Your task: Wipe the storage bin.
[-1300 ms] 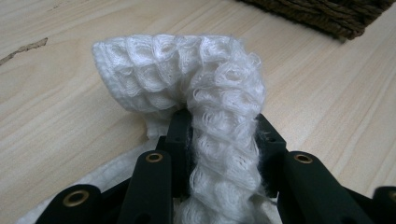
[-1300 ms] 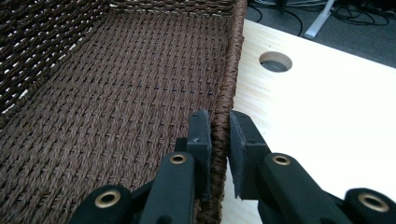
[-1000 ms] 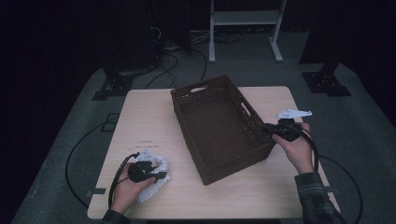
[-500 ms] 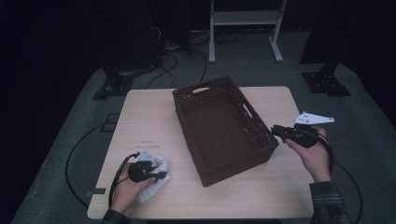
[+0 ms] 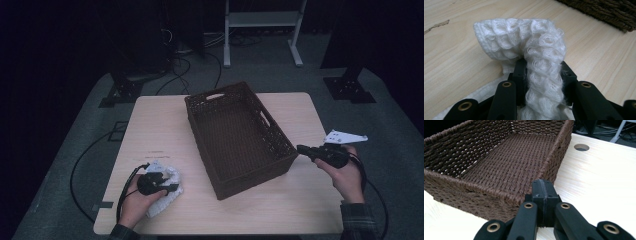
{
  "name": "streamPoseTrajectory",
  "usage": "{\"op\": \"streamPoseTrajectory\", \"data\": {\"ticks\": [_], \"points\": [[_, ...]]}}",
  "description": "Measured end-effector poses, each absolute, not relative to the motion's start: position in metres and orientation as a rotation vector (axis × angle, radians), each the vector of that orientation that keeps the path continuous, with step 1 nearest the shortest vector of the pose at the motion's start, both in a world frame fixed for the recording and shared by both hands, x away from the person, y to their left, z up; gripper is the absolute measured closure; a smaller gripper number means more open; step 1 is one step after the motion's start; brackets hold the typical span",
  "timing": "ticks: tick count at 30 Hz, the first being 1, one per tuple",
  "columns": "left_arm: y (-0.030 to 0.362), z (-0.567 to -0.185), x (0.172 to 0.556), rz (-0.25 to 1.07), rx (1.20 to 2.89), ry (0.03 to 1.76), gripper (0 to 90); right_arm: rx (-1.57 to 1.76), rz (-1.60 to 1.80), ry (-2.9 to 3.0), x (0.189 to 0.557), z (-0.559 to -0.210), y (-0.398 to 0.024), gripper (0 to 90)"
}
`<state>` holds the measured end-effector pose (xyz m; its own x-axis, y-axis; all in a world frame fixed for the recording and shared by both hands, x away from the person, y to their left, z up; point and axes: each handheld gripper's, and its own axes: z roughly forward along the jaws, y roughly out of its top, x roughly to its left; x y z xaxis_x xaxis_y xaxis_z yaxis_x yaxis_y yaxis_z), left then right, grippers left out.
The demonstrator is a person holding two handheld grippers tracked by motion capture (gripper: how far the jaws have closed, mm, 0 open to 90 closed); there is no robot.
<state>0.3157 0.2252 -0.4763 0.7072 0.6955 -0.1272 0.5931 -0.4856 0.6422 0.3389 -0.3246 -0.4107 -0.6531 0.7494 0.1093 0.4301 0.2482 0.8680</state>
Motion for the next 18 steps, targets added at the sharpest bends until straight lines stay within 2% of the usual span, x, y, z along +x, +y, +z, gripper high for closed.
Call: {"op": "streamPoseTrajectory", "data": {"ticks": [18], "points": [[0.2257,-0.4667,0.3121,0.233,2.234,0.956,70.0,1.038,1.409,2.234,0.3294,-0.4135,-0.3200,89.8]]}}
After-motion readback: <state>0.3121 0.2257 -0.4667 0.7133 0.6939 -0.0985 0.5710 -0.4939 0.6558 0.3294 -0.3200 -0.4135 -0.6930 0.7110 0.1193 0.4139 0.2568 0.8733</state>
